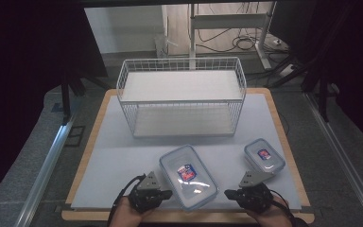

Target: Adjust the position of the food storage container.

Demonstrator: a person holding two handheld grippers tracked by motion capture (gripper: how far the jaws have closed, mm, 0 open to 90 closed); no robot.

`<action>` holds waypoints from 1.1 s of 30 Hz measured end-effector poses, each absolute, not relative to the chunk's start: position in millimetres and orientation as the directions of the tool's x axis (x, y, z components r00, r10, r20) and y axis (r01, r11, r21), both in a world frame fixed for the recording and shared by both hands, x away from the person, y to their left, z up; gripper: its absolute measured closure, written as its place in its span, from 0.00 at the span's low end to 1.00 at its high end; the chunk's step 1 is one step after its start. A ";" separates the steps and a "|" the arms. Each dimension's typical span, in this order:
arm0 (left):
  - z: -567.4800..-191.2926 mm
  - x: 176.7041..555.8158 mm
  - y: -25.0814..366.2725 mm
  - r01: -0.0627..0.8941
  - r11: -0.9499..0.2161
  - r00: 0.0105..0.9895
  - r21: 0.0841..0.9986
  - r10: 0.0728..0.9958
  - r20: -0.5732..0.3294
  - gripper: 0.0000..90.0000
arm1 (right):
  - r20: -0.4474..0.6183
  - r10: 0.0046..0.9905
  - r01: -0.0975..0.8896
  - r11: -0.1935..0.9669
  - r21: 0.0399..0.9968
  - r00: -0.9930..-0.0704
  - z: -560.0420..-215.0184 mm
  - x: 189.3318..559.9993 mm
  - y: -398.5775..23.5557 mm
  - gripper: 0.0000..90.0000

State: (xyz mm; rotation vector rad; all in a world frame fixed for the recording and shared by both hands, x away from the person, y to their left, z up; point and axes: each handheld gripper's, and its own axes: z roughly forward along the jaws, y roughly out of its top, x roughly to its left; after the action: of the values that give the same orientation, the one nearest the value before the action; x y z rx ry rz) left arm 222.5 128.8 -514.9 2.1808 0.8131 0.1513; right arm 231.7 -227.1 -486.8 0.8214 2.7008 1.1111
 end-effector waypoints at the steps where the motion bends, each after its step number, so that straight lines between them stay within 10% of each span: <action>1: -514.2 228.1 135.7 0.518 -0.470 0.764 0.715 0.630 -0.139 1.00 | 0.120 0.505 0.441 0.585 0.680 -0.855 -488.0 230.0 -224.2 0.99; 13: -513.3 317.4 156.0 0.521 -0.393 0.696 0.758 0.710 -0.110 1.00 | 0.157 0.453 0.431 0.602 0.673 -0.878 -495.7 227.9 -202.6 1.00; 33: -510.3 290.2 166.4 0.551 -0.371 0.697 0.748 0.697 -0.168 1.00 | 0.127 0.602 0.517 0.537 0.667 -0.789 -497.1 258.7 -215.5 1.00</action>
State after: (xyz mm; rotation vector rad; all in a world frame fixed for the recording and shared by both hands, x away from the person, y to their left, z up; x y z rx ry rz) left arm 290.2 166.4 -510.3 2.0694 0.9531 0.2225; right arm 258.7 -215.5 -497.1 0.9685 2.6491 1.0901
